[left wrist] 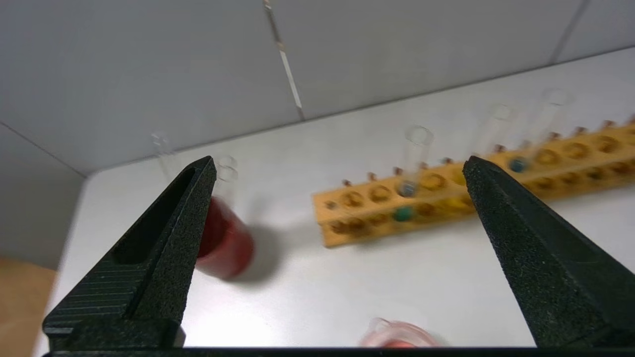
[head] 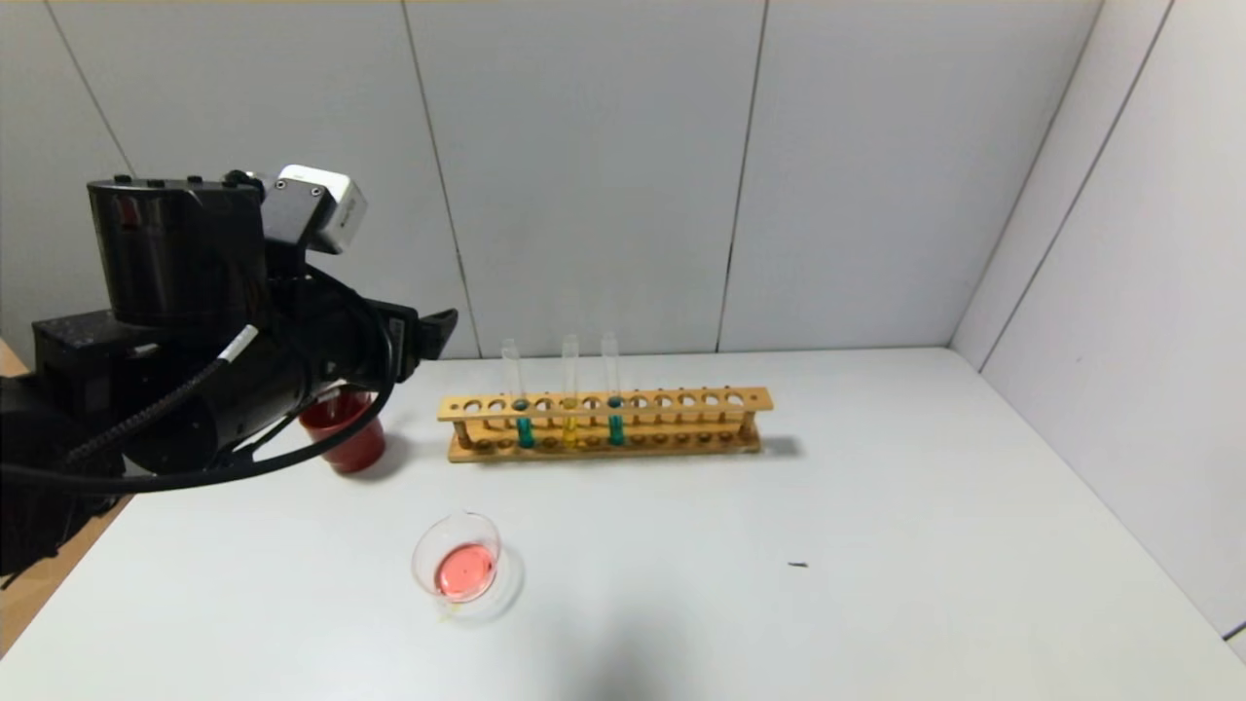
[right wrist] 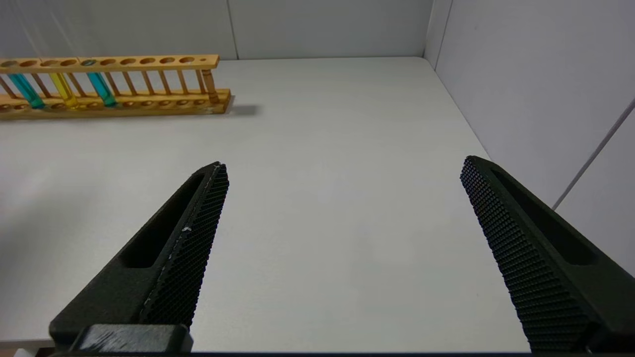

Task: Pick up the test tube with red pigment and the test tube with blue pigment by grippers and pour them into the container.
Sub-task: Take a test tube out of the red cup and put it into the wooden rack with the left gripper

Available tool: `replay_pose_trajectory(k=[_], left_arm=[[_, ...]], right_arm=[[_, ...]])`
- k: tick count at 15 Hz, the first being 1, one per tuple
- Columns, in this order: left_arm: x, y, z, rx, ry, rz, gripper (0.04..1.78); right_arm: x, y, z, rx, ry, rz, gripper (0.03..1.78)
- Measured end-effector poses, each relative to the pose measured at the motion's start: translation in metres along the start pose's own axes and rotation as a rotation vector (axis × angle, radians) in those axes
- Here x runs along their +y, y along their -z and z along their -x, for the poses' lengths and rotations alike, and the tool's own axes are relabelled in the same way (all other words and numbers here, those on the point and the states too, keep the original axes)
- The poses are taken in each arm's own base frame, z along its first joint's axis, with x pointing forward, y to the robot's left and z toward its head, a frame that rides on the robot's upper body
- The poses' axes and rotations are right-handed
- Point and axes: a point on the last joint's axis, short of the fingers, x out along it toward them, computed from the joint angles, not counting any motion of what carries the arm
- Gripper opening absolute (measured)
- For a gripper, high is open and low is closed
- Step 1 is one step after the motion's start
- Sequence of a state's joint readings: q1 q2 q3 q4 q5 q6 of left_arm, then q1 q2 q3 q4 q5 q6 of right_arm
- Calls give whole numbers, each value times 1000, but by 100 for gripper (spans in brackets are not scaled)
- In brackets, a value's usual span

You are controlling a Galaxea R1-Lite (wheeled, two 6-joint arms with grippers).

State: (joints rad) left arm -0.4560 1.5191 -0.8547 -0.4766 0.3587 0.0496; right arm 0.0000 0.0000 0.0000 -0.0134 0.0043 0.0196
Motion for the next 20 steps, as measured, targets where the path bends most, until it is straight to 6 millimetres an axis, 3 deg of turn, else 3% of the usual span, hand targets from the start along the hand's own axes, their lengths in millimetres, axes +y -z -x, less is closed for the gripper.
replay_pose_trajectory(k=[5, 20], left_arm=[[-15, 23, -5, 55, 31, 144, 175], [-58, 90, -84, -6, 59, 160, 175]], right_arm=[[0, 0, 0, 0, 0, 0, 171], [0, 0, 0, 0, 0, 0, 171]])
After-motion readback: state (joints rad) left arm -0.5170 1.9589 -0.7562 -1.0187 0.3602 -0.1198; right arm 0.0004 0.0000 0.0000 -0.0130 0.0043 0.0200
